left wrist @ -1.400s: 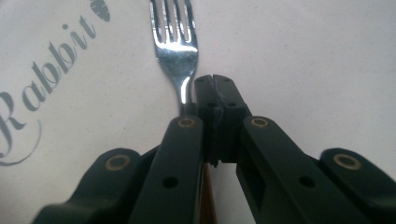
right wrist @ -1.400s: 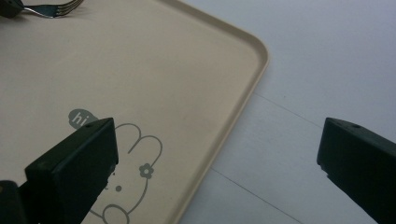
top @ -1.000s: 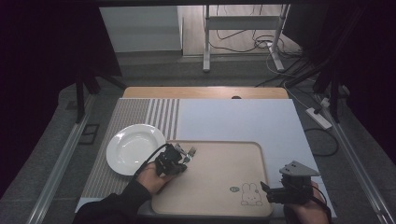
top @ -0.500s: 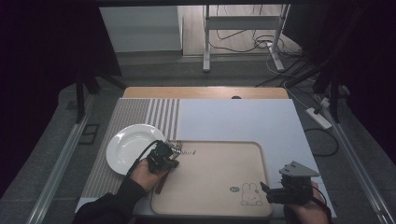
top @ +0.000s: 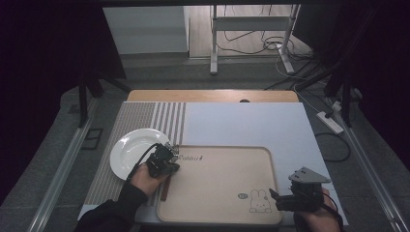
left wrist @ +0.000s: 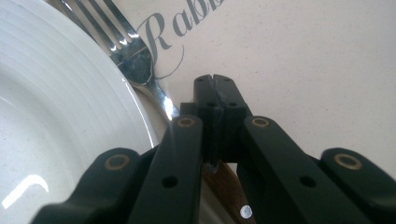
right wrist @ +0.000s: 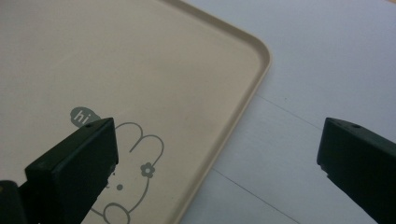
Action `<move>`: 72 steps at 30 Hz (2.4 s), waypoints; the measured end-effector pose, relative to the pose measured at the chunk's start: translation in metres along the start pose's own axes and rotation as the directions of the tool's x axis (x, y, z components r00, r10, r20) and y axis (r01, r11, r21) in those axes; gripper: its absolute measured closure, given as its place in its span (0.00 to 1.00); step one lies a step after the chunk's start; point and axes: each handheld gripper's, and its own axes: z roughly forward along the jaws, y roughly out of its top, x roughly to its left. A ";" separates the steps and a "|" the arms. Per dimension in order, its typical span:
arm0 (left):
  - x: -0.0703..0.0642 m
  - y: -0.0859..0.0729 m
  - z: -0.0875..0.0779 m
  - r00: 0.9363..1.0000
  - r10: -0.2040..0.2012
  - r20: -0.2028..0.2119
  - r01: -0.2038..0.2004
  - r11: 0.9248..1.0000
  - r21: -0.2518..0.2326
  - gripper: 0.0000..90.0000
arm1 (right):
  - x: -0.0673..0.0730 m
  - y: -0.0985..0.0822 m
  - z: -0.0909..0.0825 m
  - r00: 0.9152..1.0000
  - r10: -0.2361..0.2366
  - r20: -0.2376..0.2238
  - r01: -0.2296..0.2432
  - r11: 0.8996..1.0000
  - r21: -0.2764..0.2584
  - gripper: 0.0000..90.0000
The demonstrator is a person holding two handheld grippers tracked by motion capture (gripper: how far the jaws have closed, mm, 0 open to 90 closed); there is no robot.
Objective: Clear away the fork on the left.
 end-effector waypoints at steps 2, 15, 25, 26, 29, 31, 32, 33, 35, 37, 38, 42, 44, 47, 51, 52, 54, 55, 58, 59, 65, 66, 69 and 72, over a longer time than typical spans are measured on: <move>0.000 0.000 -0.001 1.000 0.001 0.016 -0.001 1.000 -0.011 0.95 | 0.000 0.000 0.000 1.000 -0.003 0.000 0.003 1.000 0.001 0.00; -0.003 -0.007 -0.018 0.998 0.034 0.060 -0.027 0.992 -0.121 0.73 | 0.000 0.000 0.000 1.000 -0.005 0.001 0.005 1.000 0.001 0.00; 0.003 -0.012 -0.025 0.994 0.095 0.055 -0.084 0.981 -0.175 0.48 | 0.000 0.000 0.000 1.000 -0.006 0.002 0.006 1.000 0.004 0.00; 0.002 -0.012 -0.026 0.994 0.099 0.042 -0.090 0.980 -0.176 0.44 | 0.000 0.000 0.000 1.000 -0.006 0.002 0.006 1.000 0.004 0.00; 0.002 -0.013 -0.028 0.993 0.108 0.039 -0.099 0.978 -0.184 0.38 | 0.000 0.000 0.001 1.000 -0.006 0.002 0.006 1.000 0.004 0.00; 0.003 -0.013 -0.029 0.994 0.101 0.040 -0.092 0.980 -0.177 0.33 | 0.000 0.000 0.001 1.000 -0.006 0.002 0.006 1.000 0.004 0.00; 0.004 -0.014 -0.029 0.994 0.098 0.046 -0.089 0.980 -0.181 0.30 | 0.000 0.000 0.001 1.000 -0.007 0.002 0.007 1.000 0.004 0.00; 0.005 -0.014 -0.030 0.995 0.094 0.044 -0.084 0.980 -0.181 0.28 | 0.000 0.000 0.000 1.000 -0.009 0.001 0.009 1.000 0.005 0.00; 0.006 -0.015 -0.031 0.996 0.086 0.038 -0.078 0.980 -0.182 0.22 | 0.000 0.000 0.000 1.000 -0.007 0.001 0.007 1.000 0.004 0.00; 0.008 -0.017 -0.033 0.996 0.088 0.029 -0.082 0.980 -0.183 0.18 | 0.000 0.000 0.000 1.000 -0.007 0.000 0.007 1.000 0.004 0.00; 0.009 -0.017 -0.034 0.996 0.084 0.027 -0.078 0.979 -0.187 0.16 | 0.000 0.000 0.000 1.000 -0.006 0.000 0.006 1.000 0.003 0.00; 0.014 -0.020 -0.038 0.997 0.062 0.040 -0.053 0.978 -0.203 0.10 | 0.000 0.000 0.001 1.000 -0.007 0.001 0.007 1.000 0.004 0.00; 0.016 -0.021 -0.041 0.998 0.047 0.050 -0.035 0.975 -0.218 0.09 | 0.000 0.000 0.000 1.000 -0.009 0.001 0.009 1.000 0.005 0.00; 0.019 -0.023 -0.043 0.996 0.045 0.070 -0.029 0.976 -0.216 0.09 | 0.000 0.000 0.000 1.000 -0.007 0.000 0.007 1.000 0.005 0.00; 0.021 -0.026 -0.044 0.997 0.052 0.063 -0.038 0.977 -0.210 0.06 | 0.000 0.000 0.001 1.000 -0.006 0.001 0.006 1.000 0.003 0.00; 0.022 -0.027 -0.045 0.997 0.048 0.061 -0.034 0.977 -0.213 0.05 | 0.000 0.000 0.001 1.000 -0.007 0.000 0.007 1.000 0.004 0.00; 0.023 -0.028 -0.045 0.997 0.050 0.055 -0.037 0.976 -0.213 0.04 | 0.000 0.000 0.001 1.000 -0.008 0.001 0.008 1.000 0.004 0.00; 0.023 -0.029 -0.046 0.998 0.050 0.050 -0.038 0.976 -0.215 0.03 | 0.000 0.000 0.001 1.000 -0.008 0.001 0.008 1.000 0.004 0.00; 0.024 -0.031 -0.048 0.998 0.044 0.035 -0.035 0.975 -0.218 0.01 | 0.000 0.000 0.001 1.000 -0.006 0.000 0.006 1.000 0.004 0.00; 0.025 -0.033 -0.048 0.999 0.042 0.033 -0.034 0.976 -0.217 0.00 | 0.000 0.000 0.001 1.000 -0.007 0.000 0.007 1.000 0.004 0.00; 0.029 -0.039 -0.052 0.999 0.025 0.030 -0.018 0.975 -0.223 0.00 | 0.000 0.000 0.001 1.000 -0.007 -0.002 0.007 1.000 0.007 0.00; 0.030 -0.040 -0.053 0.999 0.021 0.033 -0.013 0.974 -0.226 0.00 | 0.000 0.000 0.001 1.000 -0.007 -0.002 0.007 1.000 0.007 0.00; 0.031 -0.043 -0.055 0.999 0.005 0.043 0.005 0.970 -0.244 0.00 | 0.000 0.000 0.001 1.000 -0.007 -0.002 0.007 1.000 0.007 0.00; 0.033 -0.046 -0.057 0.999 0.001 0.040 0.009 0.966 -0.258 0.00 | 0.000 0.000 0.001 1.000 -0.008 -0.003 0.008 1.000 0.009 0.00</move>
